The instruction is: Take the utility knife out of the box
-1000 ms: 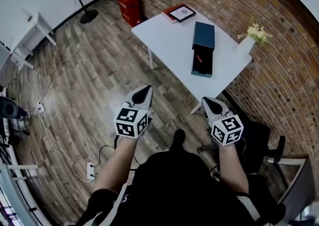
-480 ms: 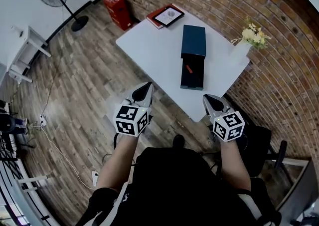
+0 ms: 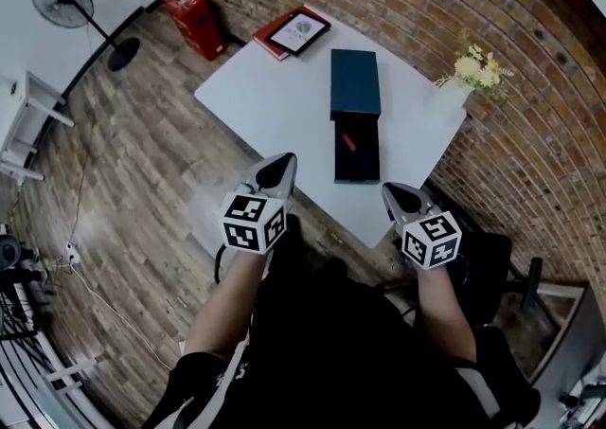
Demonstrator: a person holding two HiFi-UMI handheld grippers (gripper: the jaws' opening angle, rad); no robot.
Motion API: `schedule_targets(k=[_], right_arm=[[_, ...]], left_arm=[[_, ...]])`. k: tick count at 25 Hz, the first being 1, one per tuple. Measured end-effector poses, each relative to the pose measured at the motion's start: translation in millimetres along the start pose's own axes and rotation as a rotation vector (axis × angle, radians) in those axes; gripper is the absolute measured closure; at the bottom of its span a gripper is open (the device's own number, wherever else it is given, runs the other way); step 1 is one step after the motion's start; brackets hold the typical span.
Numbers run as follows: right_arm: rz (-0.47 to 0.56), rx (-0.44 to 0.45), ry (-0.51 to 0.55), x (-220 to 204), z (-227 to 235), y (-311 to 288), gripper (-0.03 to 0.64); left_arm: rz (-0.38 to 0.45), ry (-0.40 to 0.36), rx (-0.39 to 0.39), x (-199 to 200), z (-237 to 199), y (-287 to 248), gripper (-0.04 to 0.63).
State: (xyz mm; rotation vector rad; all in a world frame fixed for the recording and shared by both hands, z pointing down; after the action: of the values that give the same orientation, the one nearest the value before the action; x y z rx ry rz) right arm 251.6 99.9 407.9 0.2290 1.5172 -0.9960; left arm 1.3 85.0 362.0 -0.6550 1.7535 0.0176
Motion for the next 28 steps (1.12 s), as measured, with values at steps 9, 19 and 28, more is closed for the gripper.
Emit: schedule_targets(k=[9, 19, 28], right_arm=[[-0.004, -0.161, -0.024, 50.8, 18.2, -67.6, 0.615], [-0.092, -0.357, -0.034, 54.4, 19.0, -96.2, 0.615], [-0.216, -0.358, -0.012, 27.3, 7.7, -126.0, 0.598]], left_arm=[[-0.064, -0.058, -0.202, 41.9, -60.6, -83.6, 0.589], [-0.129, -0.125, -0.428, 54.5, -80.4, -132.7, 0.588], [-0.180, -0.125, -0.498, 43.0, -79.7, -157.6, 0.589]])
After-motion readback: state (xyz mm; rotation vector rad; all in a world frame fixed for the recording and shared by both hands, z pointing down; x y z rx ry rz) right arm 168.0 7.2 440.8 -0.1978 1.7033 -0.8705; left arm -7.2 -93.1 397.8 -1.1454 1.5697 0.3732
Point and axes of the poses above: the fingertips, and each gripper's own axes: y backward along the fingers, z to its right, x out of its top, the point moved 5 cm from there along y, backward along the fingers, and after that the axes turned 5 degrees about y, right-handed, at the moved point
